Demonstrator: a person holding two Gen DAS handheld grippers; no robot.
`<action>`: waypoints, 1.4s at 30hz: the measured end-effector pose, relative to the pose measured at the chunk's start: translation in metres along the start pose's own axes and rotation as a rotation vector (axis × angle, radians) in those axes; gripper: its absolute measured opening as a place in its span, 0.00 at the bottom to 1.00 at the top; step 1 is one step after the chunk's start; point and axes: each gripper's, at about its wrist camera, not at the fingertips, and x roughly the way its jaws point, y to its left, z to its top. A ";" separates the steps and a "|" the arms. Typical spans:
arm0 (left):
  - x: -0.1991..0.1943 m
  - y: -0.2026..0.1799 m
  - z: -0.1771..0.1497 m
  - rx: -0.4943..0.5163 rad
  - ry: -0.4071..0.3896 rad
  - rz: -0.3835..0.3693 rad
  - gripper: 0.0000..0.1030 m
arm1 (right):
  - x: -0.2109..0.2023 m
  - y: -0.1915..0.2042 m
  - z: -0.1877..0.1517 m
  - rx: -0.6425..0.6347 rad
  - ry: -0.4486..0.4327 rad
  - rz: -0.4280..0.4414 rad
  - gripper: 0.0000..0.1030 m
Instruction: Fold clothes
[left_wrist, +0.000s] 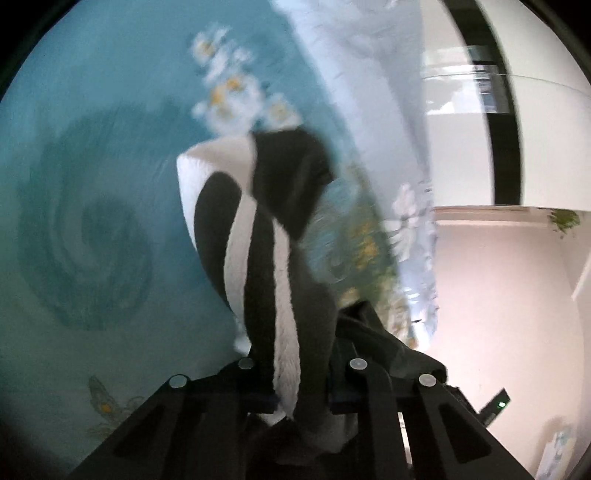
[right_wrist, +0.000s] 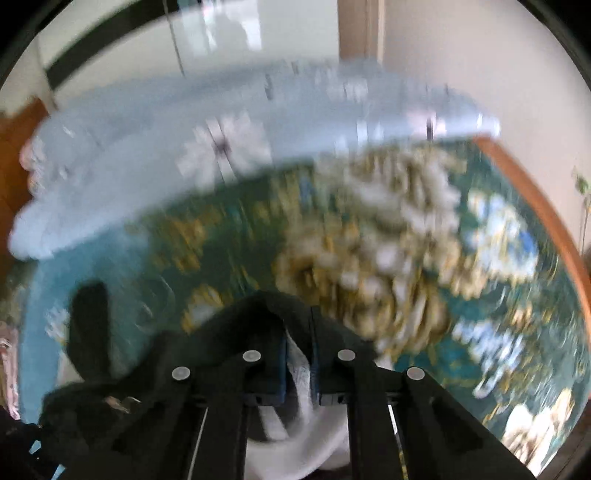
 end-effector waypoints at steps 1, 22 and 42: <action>-0.015 -0.011 0.006 0.027 -0.030 -0.019 0.16 | -0.015 0.002 0.008 0.000 -0.035 0.016 0.10; -0.304 -0.111 -0.015 0.501 -0.593 -0.206 0.09 | -0.343 0.066 -0.002 -0.254 -0.755 0.329 0.09; -0.020 -0.011 0.043 0.230 -0.064 0.264 0.10 | -0.081 0.034 0.012 -0.121 -0.146 0.166 0.08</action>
